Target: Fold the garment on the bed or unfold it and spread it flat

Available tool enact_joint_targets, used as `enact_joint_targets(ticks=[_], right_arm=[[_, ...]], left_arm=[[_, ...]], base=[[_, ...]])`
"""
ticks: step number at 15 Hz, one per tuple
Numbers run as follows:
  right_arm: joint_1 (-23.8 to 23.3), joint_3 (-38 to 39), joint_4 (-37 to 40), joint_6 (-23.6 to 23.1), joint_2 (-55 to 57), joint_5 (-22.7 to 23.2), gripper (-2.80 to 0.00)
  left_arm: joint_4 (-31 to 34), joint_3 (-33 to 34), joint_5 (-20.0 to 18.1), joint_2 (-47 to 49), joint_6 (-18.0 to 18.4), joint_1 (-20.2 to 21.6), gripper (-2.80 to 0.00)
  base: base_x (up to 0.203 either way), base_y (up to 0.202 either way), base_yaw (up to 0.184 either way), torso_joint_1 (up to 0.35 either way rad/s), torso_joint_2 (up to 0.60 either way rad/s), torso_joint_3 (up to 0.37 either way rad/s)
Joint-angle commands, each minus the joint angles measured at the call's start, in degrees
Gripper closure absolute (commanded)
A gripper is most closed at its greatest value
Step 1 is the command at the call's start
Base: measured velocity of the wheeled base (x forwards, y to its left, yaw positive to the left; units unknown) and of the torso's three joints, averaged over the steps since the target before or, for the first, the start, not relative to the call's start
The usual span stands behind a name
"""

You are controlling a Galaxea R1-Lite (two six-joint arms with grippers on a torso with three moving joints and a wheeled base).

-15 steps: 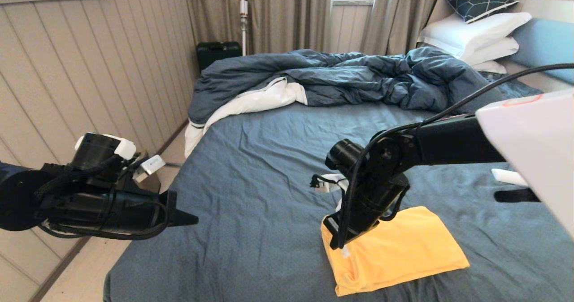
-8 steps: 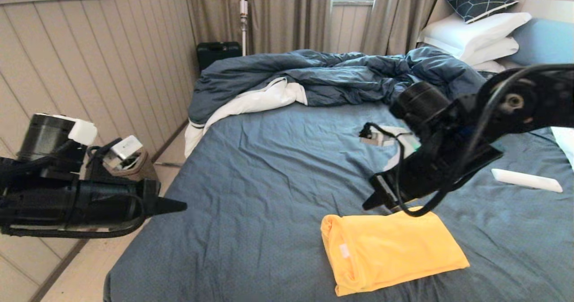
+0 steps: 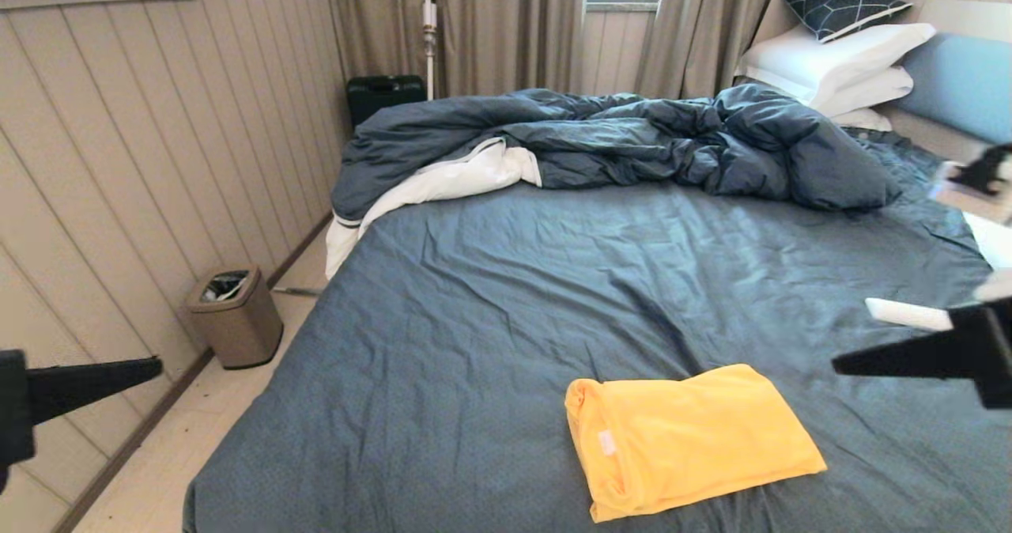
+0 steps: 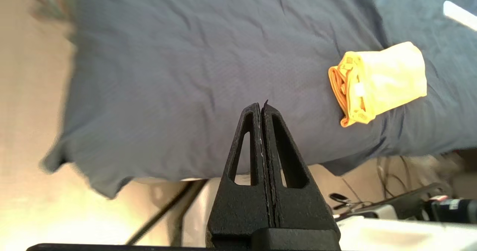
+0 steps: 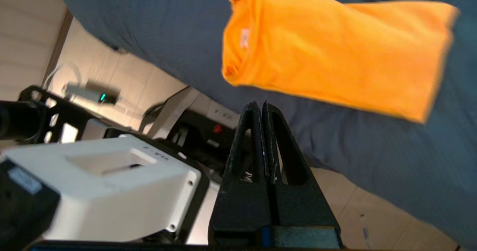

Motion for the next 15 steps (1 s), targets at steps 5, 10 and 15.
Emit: enact_joint_targets(ticks=[5,10,15], right_arm=[[-3.2,23.0,0.3,-1.4,-40.5,-9.8,0.00],[-3.0,45.2,-12.4,-1.7,-53.7,-16.4,0.00],[-2.1,67.8,-44.3,-6.9,-54.4,-24.7,0.00]], left_arm=[[11.8,8.7,6.1,-29.0,1.8,1.5,0.00],[10.4,19.9,14.5,-39.6,8.3,1.6,0.00],[-8.9,35.1,22.0,-39.5,12.6,1.6,0.00]], base=[[0.000,0.000,0.000,0.000,0.00,0.000],[0.000,0.000,0.000,0.000,0.00,0.000],[0.000,0.000,0.000,0.000,0.00,0.000]])
